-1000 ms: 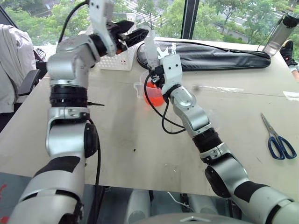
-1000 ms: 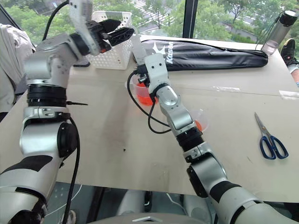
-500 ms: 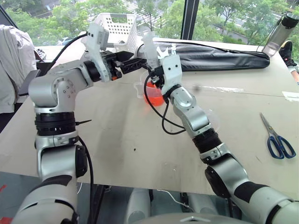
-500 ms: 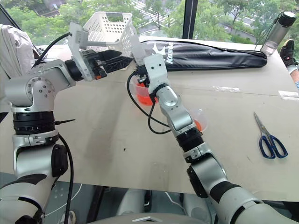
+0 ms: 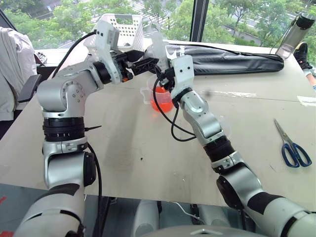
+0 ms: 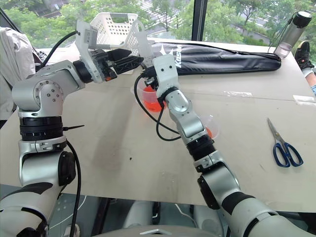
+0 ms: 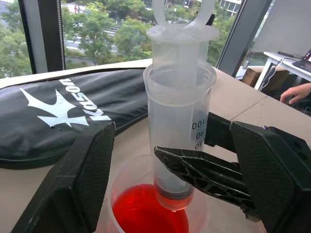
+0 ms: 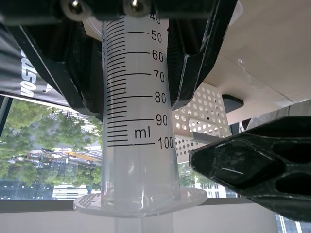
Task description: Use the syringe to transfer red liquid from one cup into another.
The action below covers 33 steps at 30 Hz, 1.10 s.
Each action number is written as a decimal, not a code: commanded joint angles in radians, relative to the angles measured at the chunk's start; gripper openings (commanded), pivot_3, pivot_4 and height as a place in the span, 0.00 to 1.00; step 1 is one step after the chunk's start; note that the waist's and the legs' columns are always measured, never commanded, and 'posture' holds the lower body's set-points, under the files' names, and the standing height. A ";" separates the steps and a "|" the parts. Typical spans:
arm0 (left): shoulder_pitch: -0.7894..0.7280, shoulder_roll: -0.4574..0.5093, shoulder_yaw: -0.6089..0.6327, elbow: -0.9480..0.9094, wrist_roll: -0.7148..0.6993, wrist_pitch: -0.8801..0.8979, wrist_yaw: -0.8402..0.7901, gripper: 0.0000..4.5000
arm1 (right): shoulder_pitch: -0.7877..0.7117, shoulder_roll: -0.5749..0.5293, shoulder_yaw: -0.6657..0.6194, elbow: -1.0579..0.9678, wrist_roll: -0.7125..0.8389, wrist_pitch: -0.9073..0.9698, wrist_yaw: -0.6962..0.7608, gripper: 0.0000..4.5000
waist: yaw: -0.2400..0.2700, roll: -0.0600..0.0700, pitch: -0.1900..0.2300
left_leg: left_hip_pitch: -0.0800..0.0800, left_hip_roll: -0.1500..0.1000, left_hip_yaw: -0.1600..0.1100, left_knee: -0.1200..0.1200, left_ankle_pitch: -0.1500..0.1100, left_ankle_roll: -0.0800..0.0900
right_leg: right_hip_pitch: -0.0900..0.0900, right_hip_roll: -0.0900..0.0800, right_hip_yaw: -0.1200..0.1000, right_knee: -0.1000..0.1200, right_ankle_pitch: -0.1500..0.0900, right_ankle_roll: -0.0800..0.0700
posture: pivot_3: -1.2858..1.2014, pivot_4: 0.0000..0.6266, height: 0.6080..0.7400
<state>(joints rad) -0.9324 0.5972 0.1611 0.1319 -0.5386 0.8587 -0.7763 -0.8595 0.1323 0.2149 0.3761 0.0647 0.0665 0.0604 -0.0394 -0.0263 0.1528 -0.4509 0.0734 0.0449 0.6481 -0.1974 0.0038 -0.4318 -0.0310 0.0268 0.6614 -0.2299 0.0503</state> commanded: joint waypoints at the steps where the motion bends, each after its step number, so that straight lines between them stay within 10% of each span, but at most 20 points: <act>1: -0.005 0.000 0.010 -0.027 -0.002 -0.030 0.008 0.84 | -0.020 0.070 -0.009 -0.027 0.011 -0.027 0.006 0.32 | 0.000 0.000 0.000 | 0.000 0.000 0.000 0.000 0.000 0.000 | 0.000 0.000 0.000 0.000 0.000 0.000 | 0.52 0.24 0.88; 22: -0.065 -0.027 0.126 -0.007 -0.131 -0.115 -0.017 0.84 | -0.087 0.031 -0.174 -0.346 0.414 0.179 0.165 0.32 | 0.003 0.000 0.000 | 0.000 0.000 0.000 0.000 0.000 0.000 | 0.000 0.000 0.000 0.000 0.000 0.000 | 0.52 0.24 0.88; 33: -0.080 -0.074 0.094 0.044 -0.140 -0.154 -0.030 0.84 | 0.062 -0.312 -0.286 -0.828 0.663 0.569 0.217 0.32 | 0.022 0.000 0.000 | 0.000 0.000 0.000 0.000 0.000 0.000 | 0.001 -0.001 -0.001 -0.001 0.000 0.000 | 0.52 0.24 0.88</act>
<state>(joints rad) -0.9856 0.5230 0.2589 0.1827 -0.6718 0.7293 -0.7951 -0.8096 -0.1521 -0.0363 -0.3471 0.6646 0.5845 0.2772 -0.0175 -0.0267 0.1532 -0.4507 0.0732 0.0449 0.6484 -0.1974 0.0040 -0.4310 -0.0315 0.0263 0.6608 -0.2300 0.0504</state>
